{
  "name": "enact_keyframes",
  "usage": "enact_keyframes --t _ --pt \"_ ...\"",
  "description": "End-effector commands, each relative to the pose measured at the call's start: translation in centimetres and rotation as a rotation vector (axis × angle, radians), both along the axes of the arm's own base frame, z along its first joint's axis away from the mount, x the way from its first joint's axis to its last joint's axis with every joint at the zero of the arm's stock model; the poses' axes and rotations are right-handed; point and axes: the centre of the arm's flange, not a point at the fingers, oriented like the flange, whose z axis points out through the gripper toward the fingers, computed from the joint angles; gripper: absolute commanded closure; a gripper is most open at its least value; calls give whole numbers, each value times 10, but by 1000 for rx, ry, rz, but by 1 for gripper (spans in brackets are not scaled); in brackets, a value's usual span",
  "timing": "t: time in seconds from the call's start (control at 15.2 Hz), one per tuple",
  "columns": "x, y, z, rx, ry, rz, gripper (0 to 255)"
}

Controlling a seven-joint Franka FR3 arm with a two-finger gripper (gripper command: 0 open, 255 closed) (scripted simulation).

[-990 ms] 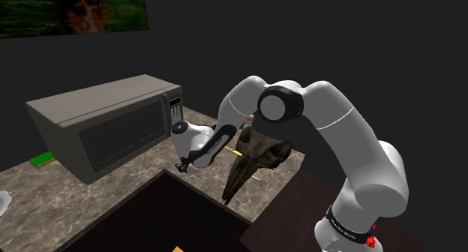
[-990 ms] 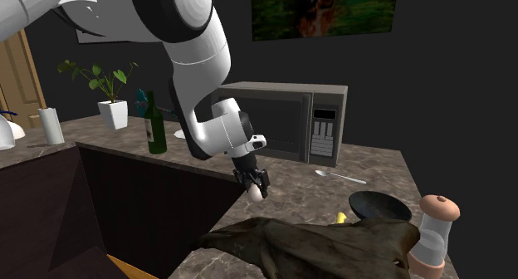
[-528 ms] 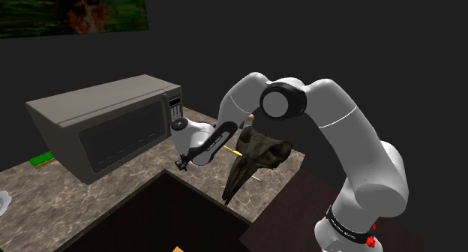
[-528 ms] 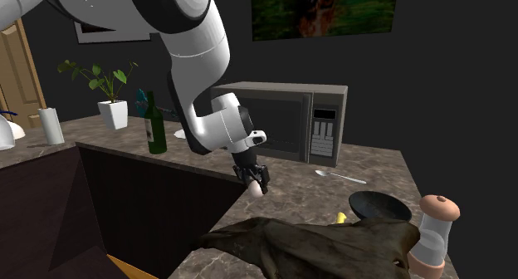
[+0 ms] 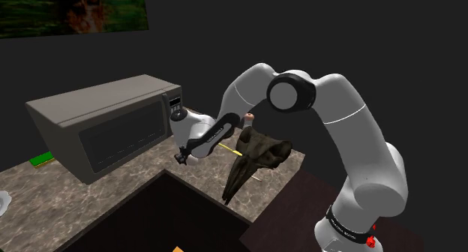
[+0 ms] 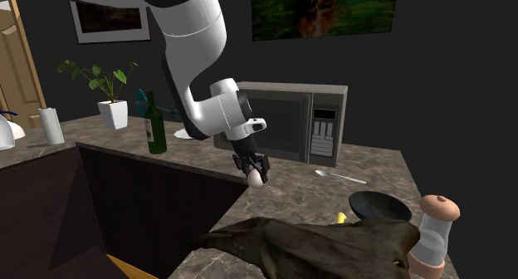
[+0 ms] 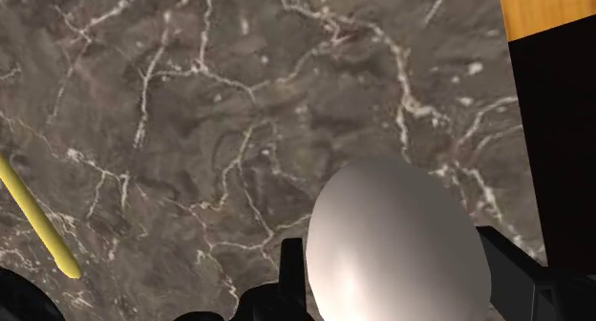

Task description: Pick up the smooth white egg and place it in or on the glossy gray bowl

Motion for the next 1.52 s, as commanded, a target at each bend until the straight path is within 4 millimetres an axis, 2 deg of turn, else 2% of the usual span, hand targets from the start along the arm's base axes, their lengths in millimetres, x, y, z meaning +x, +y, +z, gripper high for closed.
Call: enact_keyframes --t 0.0,0.66,0.73,1.45 --pt "0 0 10 0 0 0 255" --pt "0 0 63 0 0 0 255" --pt "0 0 63 0 0 0 255" --pt "50 -136 64 0 0 0 255"
